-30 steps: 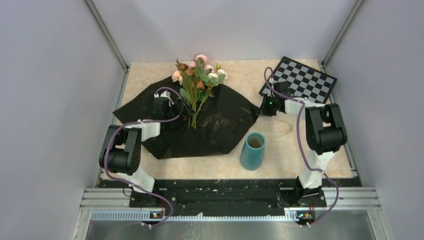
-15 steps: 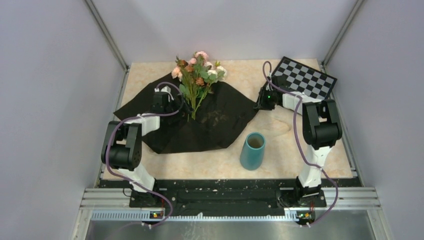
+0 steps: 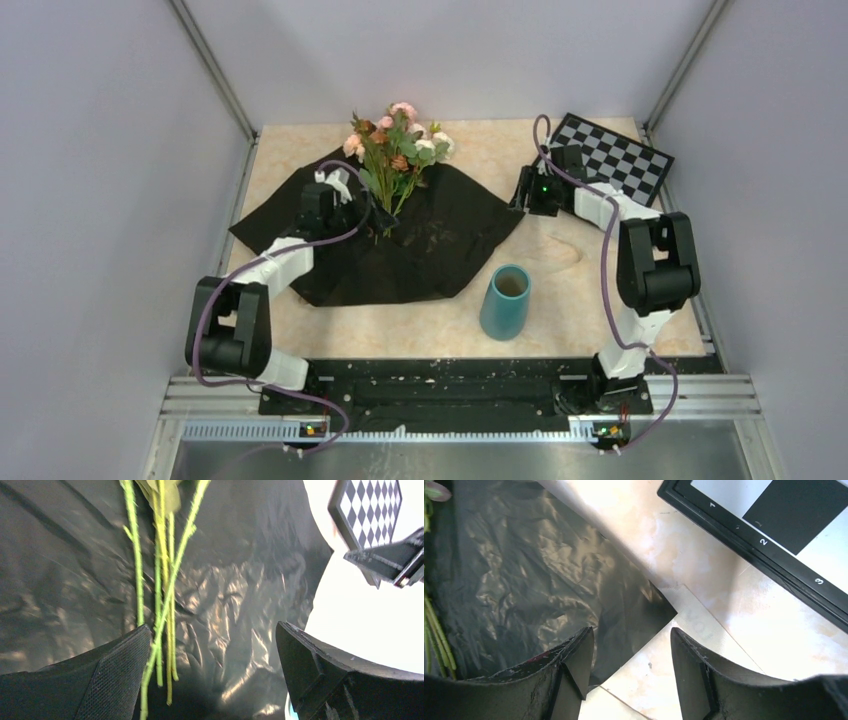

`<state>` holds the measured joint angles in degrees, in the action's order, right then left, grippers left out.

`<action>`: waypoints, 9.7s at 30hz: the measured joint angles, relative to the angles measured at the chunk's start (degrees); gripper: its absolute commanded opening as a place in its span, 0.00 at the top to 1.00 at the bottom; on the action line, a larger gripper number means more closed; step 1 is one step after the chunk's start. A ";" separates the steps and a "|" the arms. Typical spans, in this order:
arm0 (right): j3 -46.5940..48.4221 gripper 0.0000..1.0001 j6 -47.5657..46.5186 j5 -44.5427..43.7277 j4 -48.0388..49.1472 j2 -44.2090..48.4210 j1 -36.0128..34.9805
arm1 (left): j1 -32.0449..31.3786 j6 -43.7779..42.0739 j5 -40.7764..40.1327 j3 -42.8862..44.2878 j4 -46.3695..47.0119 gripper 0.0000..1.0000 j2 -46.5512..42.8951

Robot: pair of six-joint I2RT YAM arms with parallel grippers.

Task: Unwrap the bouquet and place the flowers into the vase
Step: Unfold the wrapping paper at the center of the board, then pick up the fake flower from the wrapping paper, then insert the fake flower into the vase.

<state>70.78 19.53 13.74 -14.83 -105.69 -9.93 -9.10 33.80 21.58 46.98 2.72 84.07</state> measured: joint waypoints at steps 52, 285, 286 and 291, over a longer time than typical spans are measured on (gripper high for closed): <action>-13.18 0.41 1.57 1.97 -0.44 17.33 -0.50 | -16.09 2.29 5.95 -25.55 -18.60 0.07 -26.18; 9.35 1.00 -11.87 6.25 -2.54 48.22 -12.57 | 18.23 -19.78 -9.29 7.04 -28.06 0.01 -25.29; 10.10 1.00 -11.93 6.36 -2.95 48.22 -12.57 | 18.23 -20.04 -9.60 7.02 -28.06 0.01 -25.29; 14.25 1.00 -11.85 7.45 -3.74 49.16 -12.57 | 18.23 -20.44 -10.32 7.02 -28.06 0.01 -25.29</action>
<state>85.03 7.68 21.19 -18.57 -56.53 -22.50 9.13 13.37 11.27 54.00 -25.34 58.78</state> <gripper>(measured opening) 0.118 0.986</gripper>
